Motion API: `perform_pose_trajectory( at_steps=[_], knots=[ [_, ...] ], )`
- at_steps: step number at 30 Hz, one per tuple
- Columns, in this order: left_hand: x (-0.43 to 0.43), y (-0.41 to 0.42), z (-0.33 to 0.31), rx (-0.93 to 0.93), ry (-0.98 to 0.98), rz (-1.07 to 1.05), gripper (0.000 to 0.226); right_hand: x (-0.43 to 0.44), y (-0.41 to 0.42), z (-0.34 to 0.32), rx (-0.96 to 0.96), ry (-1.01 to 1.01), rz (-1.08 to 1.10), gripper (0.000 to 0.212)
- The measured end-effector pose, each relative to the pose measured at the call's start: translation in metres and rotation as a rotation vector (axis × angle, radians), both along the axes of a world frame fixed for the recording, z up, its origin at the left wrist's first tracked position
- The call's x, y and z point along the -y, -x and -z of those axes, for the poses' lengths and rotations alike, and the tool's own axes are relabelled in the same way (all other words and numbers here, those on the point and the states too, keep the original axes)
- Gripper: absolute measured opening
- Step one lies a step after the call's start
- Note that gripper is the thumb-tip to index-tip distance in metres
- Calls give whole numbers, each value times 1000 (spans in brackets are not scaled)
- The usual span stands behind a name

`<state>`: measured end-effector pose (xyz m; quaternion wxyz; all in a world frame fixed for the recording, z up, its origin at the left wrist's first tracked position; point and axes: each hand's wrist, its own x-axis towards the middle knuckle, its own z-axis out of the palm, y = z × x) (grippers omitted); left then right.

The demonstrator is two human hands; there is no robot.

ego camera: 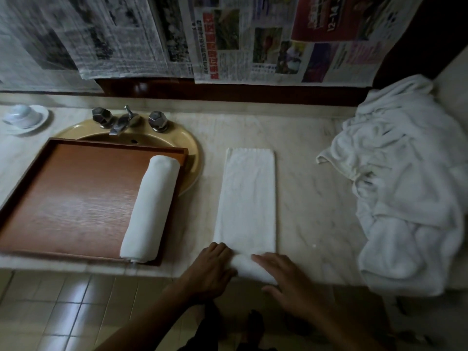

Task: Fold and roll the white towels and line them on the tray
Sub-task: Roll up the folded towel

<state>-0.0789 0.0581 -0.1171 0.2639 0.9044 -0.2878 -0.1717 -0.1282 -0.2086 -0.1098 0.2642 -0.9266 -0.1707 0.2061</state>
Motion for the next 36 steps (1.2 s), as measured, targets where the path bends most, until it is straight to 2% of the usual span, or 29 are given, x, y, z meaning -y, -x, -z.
perform_pose_trajectory(
  at_steps=[4,8,11,15,18,21,23,25,28,30,33,35,36],
  knots=[
    [-4,2,-5,-55,-91,-18,60,10,1,10,38,-18,41,68],
    [-8,5,0,-185,-3,-202,37,12,0,5,-15,-66,151,64],
    [-7,3,-1,-265,97,-341,32,14,-5,2,-22,-54,185,53],
    [-1,-8,-7,-196,175,-407,33,15,-18,5,-81,0,237,52],
    [3,-15,-10,-204,161,-463,17,12,-27,1,-134,-2,309,48],
    [7,-19,-13,-234,147,-546,23,5,-30,-2,-131,-79,445,42],
    [12,-20,-17,-235,122,-580,26,0,-28,0,-42,-124,510,41],
    [17,-22,-18,-206,90,-615,29,-7,-21,4,138,-85,507,36],
    [23,-24,-18,-168,44,-685,34,-28,-1,9,514,49,375,34],
    [26,-26,-18,-161,24,-720,36,-41,13,21,645,116,262,41],
    [29,-22,-20,-83,10,-725,31,-46,26,36,584,202,184,60],
    [29,-15,-16,136,-20,-664,16,-43,26,36,553,221,162,67],
    [29,-9,-12,229,-26,-613,17,-42,23,35,545,224,151,68]
  ],
)
